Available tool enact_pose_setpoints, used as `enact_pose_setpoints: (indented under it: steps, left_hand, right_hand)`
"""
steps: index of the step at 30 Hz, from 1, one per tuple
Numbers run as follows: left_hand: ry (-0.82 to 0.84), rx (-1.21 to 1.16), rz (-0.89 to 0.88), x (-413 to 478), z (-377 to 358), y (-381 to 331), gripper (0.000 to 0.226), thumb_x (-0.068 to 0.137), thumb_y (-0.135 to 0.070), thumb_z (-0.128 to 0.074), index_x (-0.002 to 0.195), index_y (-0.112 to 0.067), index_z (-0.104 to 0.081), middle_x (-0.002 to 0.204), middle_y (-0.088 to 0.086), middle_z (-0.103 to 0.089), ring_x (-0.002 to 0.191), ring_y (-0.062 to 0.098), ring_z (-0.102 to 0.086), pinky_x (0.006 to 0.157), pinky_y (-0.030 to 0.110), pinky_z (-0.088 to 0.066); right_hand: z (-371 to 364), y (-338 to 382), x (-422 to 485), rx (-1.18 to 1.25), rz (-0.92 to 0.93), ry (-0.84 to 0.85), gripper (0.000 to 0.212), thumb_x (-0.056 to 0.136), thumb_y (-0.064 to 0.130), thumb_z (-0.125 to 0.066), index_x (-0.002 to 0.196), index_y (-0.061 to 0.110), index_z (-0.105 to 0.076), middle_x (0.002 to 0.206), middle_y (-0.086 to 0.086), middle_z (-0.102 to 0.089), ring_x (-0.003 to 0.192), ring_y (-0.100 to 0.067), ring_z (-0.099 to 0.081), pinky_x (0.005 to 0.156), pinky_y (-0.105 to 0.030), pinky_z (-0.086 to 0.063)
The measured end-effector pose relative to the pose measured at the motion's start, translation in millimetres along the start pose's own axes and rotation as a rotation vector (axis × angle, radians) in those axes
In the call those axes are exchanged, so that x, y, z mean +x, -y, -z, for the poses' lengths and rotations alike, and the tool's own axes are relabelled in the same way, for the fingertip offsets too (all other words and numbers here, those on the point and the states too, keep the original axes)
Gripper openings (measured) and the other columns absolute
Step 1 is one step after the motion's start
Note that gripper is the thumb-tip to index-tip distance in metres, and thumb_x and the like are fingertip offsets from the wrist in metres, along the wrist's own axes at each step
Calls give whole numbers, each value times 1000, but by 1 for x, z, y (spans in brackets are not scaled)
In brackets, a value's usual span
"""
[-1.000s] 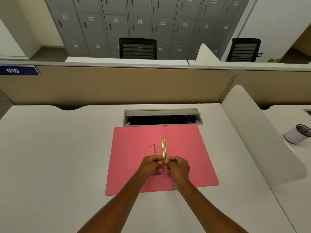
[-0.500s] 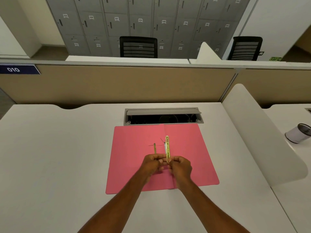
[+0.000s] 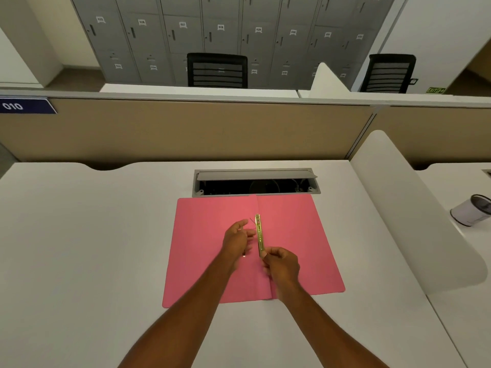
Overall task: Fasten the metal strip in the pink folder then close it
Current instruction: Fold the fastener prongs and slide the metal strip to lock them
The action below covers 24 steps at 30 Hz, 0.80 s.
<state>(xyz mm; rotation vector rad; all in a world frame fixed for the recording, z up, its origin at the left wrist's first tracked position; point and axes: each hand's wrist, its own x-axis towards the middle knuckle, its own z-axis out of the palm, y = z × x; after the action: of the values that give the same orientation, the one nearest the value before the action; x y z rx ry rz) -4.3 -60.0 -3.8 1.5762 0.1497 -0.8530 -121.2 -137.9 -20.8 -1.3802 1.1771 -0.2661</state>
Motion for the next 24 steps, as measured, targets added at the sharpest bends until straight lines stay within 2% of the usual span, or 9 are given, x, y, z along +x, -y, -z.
enact_pose_setpoints:
  steps: [2, 4, 8, 13, 15, 17, 19, 22, 24]
  left_hand:
    - [18, 25, 1, 3, -4, -3, 53, 106, 3, -37, 146, -22, -61, 125, 17, -76, 80, 21, -64, 64, 33, -51]
    - [39, 39, -6, 6, -8, -3, 56, 104, 4, -34, 143, -24, -63, 115, 13, -77, 78, 20, -66, 63, 31, -51]
    - [49, 34, -18, 10, -10, -1, 57, 105, 8, -33, 143, -20, -65, 104, 8, -72, 92, 25, -66, 67, 33, -55]
    - [60, 11, -38, 11, -10, 0, 50, 107, 8, -37, 135, -18, -70, 118, 13, -73, 97, 25, -68, 73, 35, -58]
    - [66, 10, -34, 12, -9, 0, 51, 105, 12, -39, 133, -18, -70, 125, 11, -74, 99, 24, -70, 81, 42, -61]
    - [69, 14, -29, 15, -9, 1, 54, 102, 15, -40, 137, -14, -69, 130, 12, -74, 104, 25, -71, 98, 53, -62]
    - [63, 8, -24, 16, -10, 2, 54, 102, 15, -41, 139, -12, -69, 125, 10, -76, 104, 25, -72, 106, 59, -59]
    - [58, -9, -17, 16, -11, 2, 52, 102, 15, -41, 138, -12, -69, 111, 1, -77, 93, 21, -73, 103, 56, -61]
    - [62, -14, -18, 15, -10, 2, 52, 103, 14, -42, 138, -12, -70, 109, 0, -77, 87, 18, -73, 92, 47, -65]
  right_hand:
    - [0, 0, 1, 1, 6, 10, 4, 93, 8, -79, 94, 9, -82, 92, -18, -81, 76, -26, -67, 87, -55, -66]
    - [2, 1, 2, 5, 8, 19, 3, 93, 8, -79, 94, 8, -82, 93, -19, -81, 76, -26, -67, 87, -55, -66]
    - [4, 1, 6, 23, -4, 38, 4, 93, 7, -79, 94, 8, -82, 93, -20, -81, 75, -25, -68, 87, -53, -67]
    - [5, 3, 11, 50, -20, 50, 6, 93, 4, -78, 96, 7, -82, 94, -22, -81, 72, -25, -68, 83, -49, -68]
    - [5, 4, 13, 44, -18, 53, 6, 94, 4, -77, 97, 7, -82, 94, -22, -81, 72, -25, -68, 84, -50, -68]
    - [5, 5, 14, 40, -11, 55, 7, 95, 4, -76, 97, 7, -82, 94, -22, -81, 72, -25, -68, 84, -51, -68]
    - [3, 6, 15, 39, -9, 56, 8, 95, 2, -76, 97, 6, -82, 94, -22, -80, 72, -25, -68, 84, -51, -67]
    - [0, 7, 15, 43, -19, 55, 8, 94, 1, -76, 96, 5, -82, 93, -23, -81, 71, -25, -69, 83, -50, -67]
    - [-1, 7, 15, 33, -18, 47, 8, 94, 1, -76, 95, 6, -82, 91, -22, -81, 70, -25, -69, 82, -49, -67]
